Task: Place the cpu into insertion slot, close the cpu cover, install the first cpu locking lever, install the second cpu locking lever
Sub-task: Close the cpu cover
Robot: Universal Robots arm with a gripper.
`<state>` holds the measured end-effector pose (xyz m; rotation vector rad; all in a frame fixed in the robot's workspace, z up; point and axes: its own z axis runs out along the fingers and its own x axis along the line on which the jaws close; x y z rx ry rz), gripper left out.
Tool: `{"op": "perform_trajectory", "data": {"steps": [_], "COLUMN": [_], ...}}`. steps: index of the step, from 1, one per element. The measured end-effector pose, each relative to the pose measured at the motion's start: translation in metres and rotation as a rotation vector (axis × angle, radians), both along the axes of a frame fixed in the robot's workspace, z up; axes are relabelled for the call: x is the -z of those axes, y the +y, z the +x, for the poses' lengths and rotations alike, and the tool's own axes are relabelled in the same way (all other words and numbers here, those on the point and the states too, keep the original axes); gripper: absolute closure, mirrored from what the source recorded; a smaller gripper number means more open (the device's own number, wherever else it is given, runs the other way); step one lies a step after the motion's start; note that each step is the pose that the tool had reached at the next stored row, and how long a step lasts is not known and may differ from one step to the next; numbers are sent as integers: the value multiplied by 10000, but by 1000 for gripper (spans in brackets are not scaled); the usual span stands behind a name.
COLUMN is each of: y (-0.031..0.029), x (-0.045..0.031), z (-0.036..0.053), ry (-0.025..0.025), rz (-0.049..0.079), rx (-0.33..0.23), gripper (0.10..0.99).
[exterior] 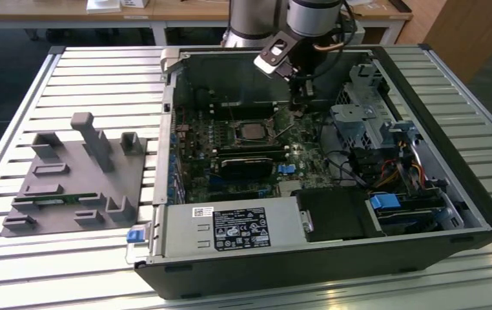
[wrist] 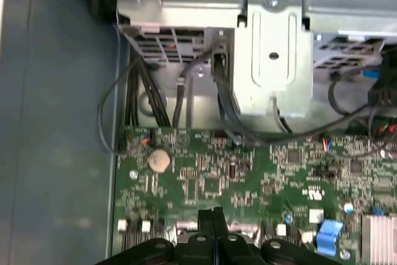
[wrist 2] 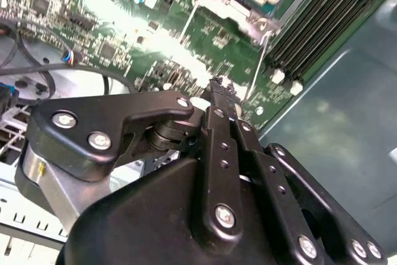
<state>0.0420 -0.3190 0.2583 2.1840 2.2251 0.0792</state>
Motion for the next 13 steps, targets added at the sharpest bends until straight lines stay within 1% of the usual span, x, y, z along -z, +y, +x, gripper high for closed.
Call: {"op": "perform_trajectory", "data": {"steps": [4, 7, 10, 13], "y": [7, 12, 17, 20], "x": [11, 24, 56, 109], "z": [79, 124, 151, 156], "ry": [14, 33, 73, 124], "rz": [1, 0, 0, 1], "rx": [0, -1, 0, 0], "gripper": [980, 980, 980, 980]}}
